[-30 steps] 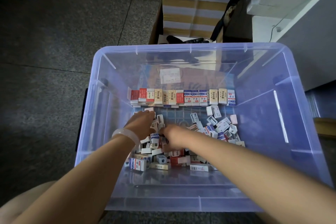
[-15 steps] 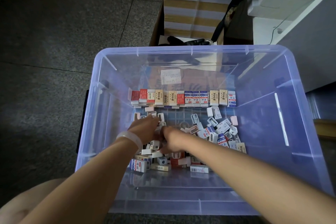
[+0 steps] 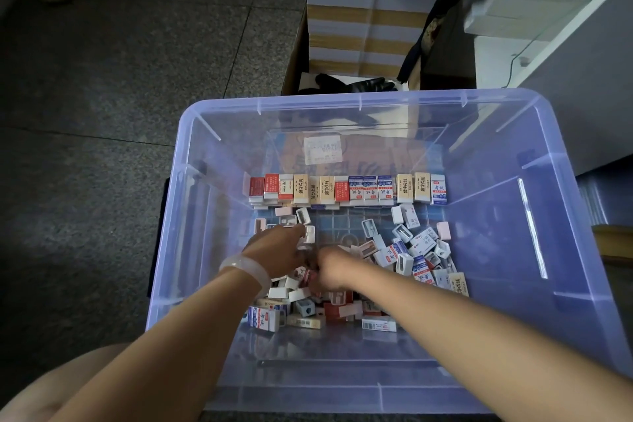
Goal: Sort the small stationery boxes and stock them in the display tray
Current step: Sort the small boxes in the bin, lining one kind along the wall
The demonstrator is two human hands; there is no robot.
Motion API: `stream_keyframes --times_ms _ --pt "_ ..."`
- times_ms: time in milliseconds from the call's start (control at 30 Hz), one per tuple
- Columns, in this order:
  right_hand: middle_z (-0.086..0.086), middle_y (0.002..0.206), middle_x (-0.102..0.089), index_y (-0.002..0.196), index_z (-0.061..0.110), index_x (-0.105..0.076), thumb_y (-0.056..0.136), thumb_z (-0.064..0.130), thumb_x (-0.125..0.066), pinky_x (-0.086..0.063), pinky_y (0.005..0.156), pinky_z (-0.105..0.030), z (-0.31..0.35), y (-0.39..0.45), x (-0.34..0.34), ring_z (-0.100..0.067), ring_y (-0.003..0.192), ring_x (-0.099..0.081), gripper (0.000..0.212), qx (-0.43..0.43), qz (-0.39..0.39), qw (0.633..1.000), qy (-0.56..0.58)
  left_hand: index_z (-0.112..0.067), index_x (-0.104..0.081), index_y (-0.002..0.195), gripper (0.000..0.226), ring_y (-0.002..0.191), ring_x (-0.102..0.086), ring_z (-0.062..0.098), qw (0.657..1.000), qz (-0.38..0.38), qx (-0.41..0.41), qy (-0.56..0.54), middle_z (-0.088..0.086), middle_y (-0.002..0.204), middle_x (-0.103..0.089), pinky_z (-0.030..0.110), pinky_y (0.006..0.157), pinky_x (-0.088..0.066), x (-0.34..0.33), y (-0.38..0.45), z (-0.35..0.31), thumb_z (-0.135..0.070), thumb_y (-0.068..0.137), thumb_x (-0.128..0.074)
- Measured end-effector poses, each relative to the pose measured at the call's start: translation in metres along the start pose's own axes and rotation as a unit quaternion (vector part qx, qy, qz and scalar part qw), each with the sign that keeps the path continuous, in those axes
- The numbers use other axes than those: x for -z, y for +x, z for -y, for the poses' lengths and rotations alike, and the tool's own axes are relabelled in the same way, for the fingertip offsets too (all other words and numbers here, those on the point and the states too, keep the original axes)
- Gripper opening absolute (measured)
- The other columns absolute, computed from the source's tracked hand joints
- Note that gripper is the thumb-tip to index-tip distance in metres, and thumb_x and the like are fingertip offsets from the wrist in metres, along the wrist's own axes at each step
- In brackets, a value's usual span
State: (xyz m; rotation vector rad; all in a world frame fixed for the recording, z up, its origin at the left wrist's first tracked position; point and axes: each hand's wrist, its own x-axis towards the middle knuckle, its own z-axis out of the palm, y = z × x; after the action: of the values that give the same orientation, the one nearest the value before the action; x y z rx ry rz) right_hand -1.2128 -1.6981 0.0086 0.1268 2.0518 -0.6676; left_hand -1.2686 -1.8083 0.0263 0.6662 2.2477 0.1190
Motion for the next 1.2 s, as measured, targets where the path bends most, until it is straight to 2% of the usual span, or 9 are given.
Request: stream_keyframes --times_ms 200,267,367,467,533,633,733,1000,1200 --pt "-0.013 0.114 -0.061 0.121 0.005 -0.056 0.088 0.017 -0.061 -0.045 0.073 -0.029 -0.01 -0.007 0.007 -0.027 0.1 -0.06 0.035 0.021 -0.009 1.0 0.017 -0.015 -0.055 0.11 0.021 0.08 -0.057 0.019 0.998 -0.029 0.04 -0.045 0.003 0.096 -0.06 0.023 0.065 -0.041 0.001 0.001 0.003 -0.027 0.092 -0.056" --pt "-0.01 0.112 -0.063 0.118 0.006 -0.059 0.088 0.018 -0.06 -0.045 0.074 -0.03 -0.02 -0.016 0.024 -0.023 0.095 -0.06 0.033 0.046 -0.005 0.998 0.038 -0.017 -0.054 0.094 0.008 0.074 -0.055 0.015 0.987 -0.069 0.069 -0.127 0.002 0.089 -0.058 0.02 0.06 -0.039 0.007 0.003 0.0 -0.023 0.09 -0.058" --pt "-0.004 0.104 -0.065 0.112 0.01 -0.063 0.09 0.024 -0.057 -0.046 0.072 -0.026 -0.044 -0.027 0.053 -0.015 0.085 -0.06 0.026 0.063 -0.013 0.992 0.112 -0.019 -0.049 0.074 0.019 0.06 -0.048 0.007 0.941 -0.131 0.12 -0.289 -0.002 0.072 -0.055 0.019 0.048 -0.034 0.017 0.007 -0.006 -0.018 0.091 -0.058" --pt "-0.007 0.097 -0.067 0.109 0.007 -0.064 0.092 0.016 -0.057 -0.049 0.066 -0.02 -0.066 -0.03 0.068 -0.01 0.075 -0.06 0.02 0.035 -0.09 0.945 0.313 -0.013 -0.056 0.08 0.012 0.049 -0.05 0.009 0.851 -0.147 0.168 -0.475 0.008 0.074 -0.06 0.02 0.045 -0.038 0.02 0.018 -0.007 -0.017 0.091 -0.061" --pt "-0.006 0.093 -0.068 0.117 0.005 -0.059 0.091 0.008 -0.057 -0.052 0.07 -0.021 -0.072 -0.024 0.071 -0.009 0.073 -0.061 0.027 0.013 -0.174 0.887 0.427 -0.008 -0.058 0.094 0.011 0.048 -0.052 0.01 0.739 -0.135 0.212 -0.626 0.01 0.075 -0.06 0.022 0.043 -0.043 0.021 0.025 -0.014 -0.017 0.09 -0.063" --pt "-0.005 0.094 -0.065 0.119 0.008 -0.052 0.09 0.005 -0.058 -0.055 0.08 -0.03 -0.066 -0.012 0.07 -0.016 0.081 -0.064 0.03 -0.016 -0.268 0.836 0.479 -0.001 -0.057 0.094 0.013 0.066 -0.061 0.017 0.583 -0.105 0.246 -0.767 0.014 0.08 -0.062 0.023 0.045 -0.054 0.022 0.034 -0.029 -0.01 0.088 -0.064" --pt "-0.001 0.109 -0.062 0.115 0.011 -0.056 0.089 0.012 -0.06 -0.05 0.087 -0.032 -0.054 -0.002 0.063 -0.019 0.096 -0.061 0.026 -0.034 -0.304 0.837 0.454 0.0 -0.057 0.101 0.015 0.075 -0.064 0.022 0.512 -0.083 0.244 -0.819 0.017 0.09 -0.065 0.025 0.048 -0.056 0.016 0.045 -0.045 -0.008 0.089 -0.062" --pt "-0.005 0.116 -0.064 0.117 0.012 -0.062 0.091 0.011 -0.057 -0.049 0.095 -0.038 -0.041 0.015 0.049 -0.021 0.103 -0.061 0.027 -0.049 -0.296 0.85 0.433 -0.003 -0.061 0.102 0.025 0.057 -0.058 0.017 0.483 -0.122 0.337 -0.799 0.012 0.074 -0.06 0.022 0.035 -0.05 0.008 0.063 -0.042 -0.018 0.084 -0.07" --pt "-0.002 0.103 -0.066 0.102 0.016 -0.065 0.093 0.014 -0.054 -0.052 0.091 -0.038 -0.048 0.013 0.051 -0.019 0.095 -0.063 0.014 -0.034 -0.313 0.835 0.451 -0.003 -0.056 0.103 0.024 0.071 -0.059 0.018 0.489 -0.125 0.314 -0.804 0.012 0.085 -0.06 0.025 0.064 -0.057 0.011 0.049 -0.047 -0.01 0.084 -0.069"
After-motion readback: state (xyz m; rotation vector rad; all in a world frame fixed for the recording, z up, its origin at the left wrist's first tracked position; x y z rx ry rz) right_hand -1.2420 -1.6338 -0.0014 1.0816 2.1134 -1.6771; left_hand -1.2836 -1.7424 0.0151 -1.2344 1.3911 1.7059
